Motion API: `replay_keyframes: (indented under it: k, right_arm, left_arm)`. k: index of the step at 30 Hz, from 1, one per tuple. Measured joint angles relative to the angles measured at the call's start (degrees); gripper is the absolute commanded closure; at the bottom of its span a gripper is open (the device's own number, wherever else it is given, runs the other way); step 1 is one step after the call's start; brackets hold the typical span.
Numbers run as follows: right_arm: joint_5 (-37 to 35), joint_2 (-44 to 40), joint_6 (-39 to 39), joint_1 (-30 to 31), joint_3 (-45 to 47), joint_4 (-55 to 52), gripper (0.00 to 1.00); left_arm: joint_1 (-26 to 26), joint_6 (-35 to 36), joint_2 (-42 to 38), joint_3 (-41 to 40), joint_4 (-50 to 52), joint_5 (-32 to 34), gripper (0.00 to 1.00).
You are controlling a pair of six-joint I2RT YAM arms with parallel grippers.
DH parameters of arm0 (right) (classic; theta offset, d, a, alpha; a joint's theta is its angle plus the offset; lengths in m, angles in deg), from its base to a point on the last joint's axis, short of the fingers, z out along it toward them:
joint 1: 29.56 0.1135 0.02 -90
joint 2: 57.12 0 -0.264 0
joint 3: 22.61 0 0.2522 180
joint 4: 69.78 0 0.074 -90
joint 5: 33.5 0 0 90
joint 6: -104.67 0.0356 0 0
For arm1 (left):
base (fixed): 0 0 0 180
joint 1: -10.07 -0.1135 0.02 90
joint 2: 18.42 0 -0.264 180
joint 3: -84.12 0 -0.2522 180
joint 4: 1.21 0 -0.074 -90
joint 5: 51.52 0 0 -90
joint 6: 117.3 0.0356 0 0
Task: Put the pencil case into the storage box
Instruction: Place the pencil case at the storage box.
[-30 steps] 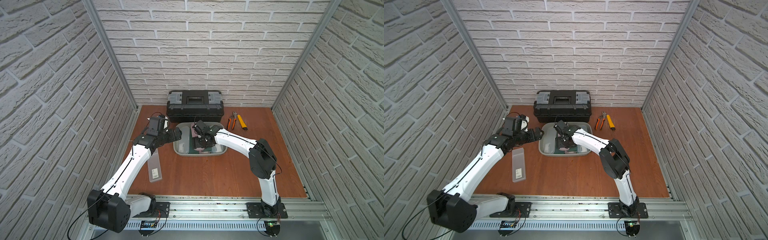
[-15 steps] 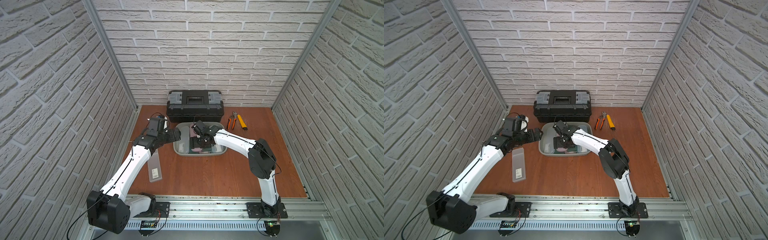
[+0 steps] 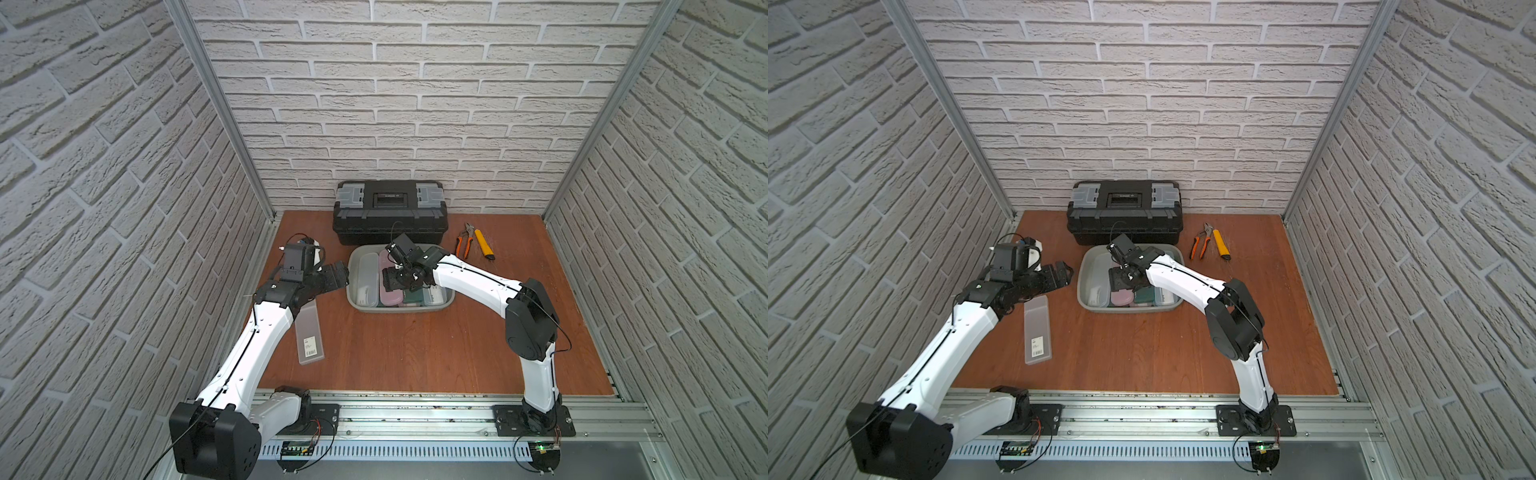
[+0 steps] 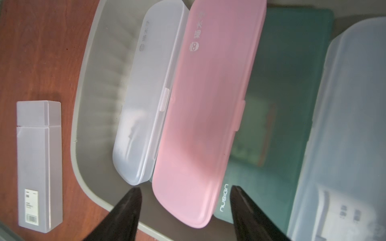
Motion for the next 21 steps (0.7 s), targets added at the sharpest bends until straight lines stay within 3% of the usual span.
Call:
replay_keyframes:
  k: [9, 21]
  right_arm:
    - [0.3, 2.3, -4.1, -1.7, -0.5, 0.7, 0.57]
    - [4.4, 4.9, -5.4, -1.6, 2.5, 6.3, 0.6]
  left_arm:
    - [-0.7, 0.0, -2.1, -3.2, 0.9, -0.2, 0.01]
    - [-0.8, 0.0, -3.1, -3.9, 1.6, -0.1, 0.01]
